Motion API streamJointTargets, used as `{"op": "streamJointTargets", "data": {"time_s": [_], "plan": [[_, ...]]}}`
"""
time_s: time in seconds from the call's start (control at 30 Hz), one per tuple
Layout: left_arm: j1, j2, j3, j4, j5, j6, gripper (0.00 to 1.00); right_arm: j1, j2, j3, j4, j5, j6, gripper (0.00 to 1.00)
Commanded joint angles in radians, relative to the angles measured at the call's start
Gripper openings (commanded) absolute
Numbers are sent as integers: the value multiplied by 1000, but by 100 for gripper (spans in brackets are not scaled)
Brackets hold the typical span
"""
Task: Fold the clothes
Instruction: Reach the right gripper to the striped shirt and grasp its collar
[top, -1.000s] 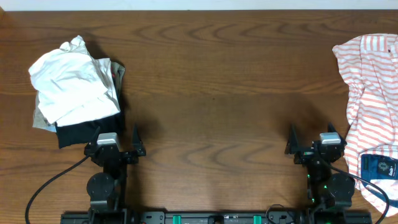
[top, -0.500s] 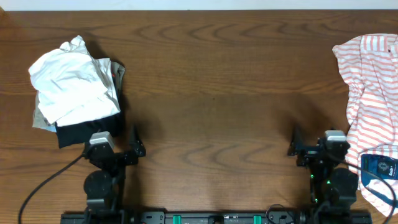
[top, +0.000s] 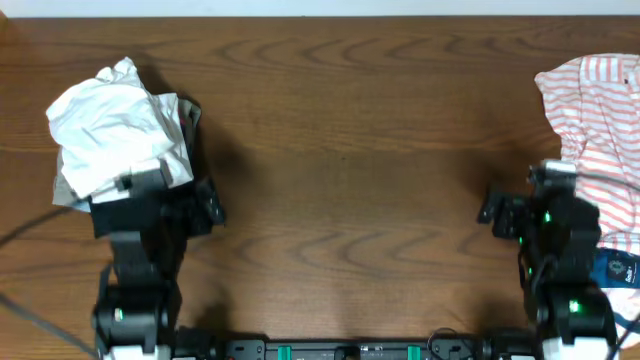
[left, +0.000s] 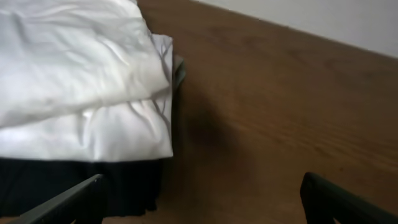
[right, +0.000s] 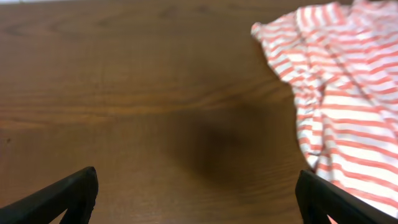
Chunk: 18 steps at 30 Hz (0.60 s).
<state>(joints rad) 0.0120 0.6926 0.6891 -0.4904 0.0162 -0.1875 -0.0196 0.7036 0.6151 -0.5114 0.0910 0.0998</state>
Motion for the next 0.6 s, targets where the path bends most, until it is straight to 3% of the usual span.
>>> {"op": "streamJointTargets", "data": {"time_s": [0.0,0.07,0.2,0.57], "plan": [[2,103,79,-1,2,-25,98,10,67,44,2,-53,0,99],[2,134,89,0,2,-56,98,8,93,45,0,-47,-20,99],[2,151,89,13,3,-78,98,-48,121,54,-33,156,150,99],[2,151,89,16,2,-76,98,-611,268,167,-50,189,186,99]]}}
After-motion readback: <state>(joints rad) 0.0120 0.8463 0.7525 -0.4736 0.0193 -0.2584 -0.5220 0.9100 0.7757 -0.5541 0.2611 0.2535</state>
